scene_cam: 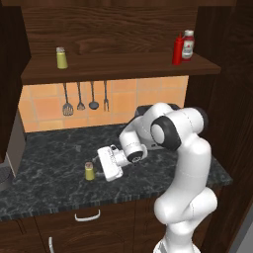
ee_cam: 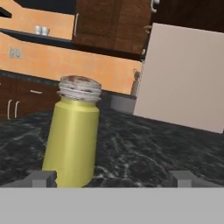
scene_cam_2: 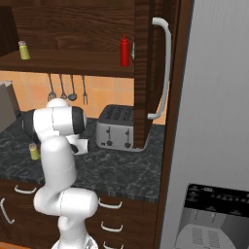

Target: Put the shaker and condiment bottle from the counter next to their counterparts in the cabinet.

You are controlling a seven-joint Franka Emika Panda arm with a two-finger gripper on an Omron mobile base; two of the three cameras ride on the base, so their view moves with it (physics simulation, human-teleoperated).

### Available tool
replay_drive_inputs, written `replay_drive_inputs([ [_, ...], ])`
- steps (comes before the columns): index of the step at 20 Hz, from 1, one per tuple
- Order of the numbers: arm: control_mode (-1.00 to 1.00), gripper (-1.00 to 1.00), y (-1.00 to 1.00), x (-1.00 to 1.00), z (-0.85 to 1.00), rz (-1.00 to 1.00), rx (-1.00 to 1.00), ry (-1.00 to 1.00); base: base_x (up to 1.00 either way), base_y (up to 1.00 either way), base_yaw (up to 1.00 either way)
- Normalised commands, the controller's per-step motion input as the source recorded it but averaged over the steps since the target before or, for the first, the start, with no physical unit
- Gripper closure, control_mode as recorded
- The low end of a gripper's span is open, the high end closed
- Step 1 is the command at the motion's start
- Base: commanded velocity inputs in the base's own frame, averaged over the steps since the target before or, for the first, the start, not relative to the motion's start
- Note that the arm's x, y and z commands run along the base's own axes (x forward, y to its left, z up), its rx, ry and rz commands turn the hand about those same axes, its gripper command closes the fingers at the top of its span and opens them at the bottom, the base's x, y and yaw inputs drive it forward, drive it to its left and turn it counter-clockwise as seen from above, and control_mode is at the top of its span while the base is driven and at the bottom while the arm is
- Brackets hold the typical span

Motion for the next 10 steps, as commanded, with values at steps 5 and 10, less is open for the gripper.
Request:
replay_drive_inputs([
  [5, -1.00, -1.00, -0.16, -0.17, 0.00, 0.16, 0.00, -0.07, 0.00, 0.00, 0.00],
  [10, -1.00, -1.00, 0.09, 0.00, 0.00, 0.06, 0.01, -0.02, 0.00, 0.00, 0.00],
])
